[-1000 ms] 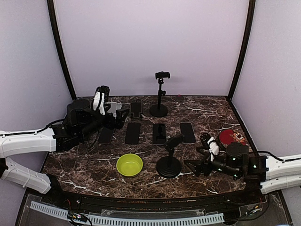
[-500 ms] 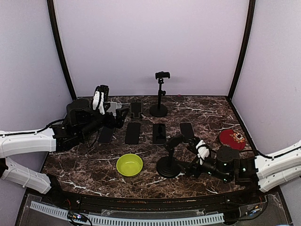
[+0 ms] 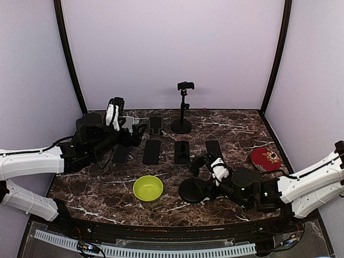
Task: Remove the phone from the phone stand
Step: Pick up the phone stand from the center of the board.
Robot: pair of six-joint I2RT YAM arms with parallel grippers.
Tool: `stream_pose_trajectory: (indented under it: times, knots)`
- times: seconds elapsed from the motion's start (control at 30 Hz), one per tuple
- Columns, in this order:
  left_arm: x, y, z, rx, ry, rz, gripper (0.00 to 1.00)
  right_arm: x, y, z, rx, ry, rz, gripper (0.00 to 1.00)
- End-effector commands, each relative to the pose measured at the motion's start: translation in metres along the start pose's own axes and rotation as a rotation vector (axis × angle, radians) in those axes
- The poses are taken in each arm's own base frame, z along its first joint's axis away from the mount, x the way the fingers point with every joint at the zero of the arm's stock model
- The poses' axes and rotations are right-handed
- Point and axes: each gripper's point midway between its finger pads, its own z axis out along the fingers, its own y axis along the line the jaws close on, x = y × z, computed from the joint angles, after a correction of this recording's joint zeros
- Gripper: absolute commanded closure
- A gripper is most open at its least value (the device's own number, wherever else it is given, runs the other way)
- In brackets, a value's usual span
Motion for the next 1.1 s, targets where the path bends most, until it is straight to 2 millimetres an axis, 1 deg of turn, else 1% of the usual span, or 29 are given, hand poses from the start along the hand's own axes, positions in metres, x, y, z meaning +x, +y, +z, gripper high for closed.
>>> stream_pose_trajectory:
  times: [0.0, 0.37, 0.6, 0.87, 1.07]
  knots:
    - [-0.011, 0.004, -0.005, -0.011, -0.05, -0.003, 0.01, -0.029, -0.004, 0.002, 0.062, -0.089, 0.054, 0.31]
    - [-0.012, 0.006, -0.007, -0.017, -0.056, 0.0, 0.01, -0.027, -0.006, 0.015, 0.128, -0.059, 0.037, 0.42]
    - [-0.013, 0.009, -0.011, -0.028, -0.072, -0.003, 0.01, -0.021, -0.005, 0.02, 0.143, -0.033, 0.057, 0.51]
    - [-0.011, 0.011, -0.011, -0.038, -0.064, 0.003, 0.01, -0.014, 0.003, 0.026, 0.121, -0.003, 0.07, 0.64]
    - [-0.01, 0.013, -0.012, -0.043, -0.065, 0.008, 0.01, -0.017, 0.003, 0.027, 0.124, -0.004, 0.077, 0.72]
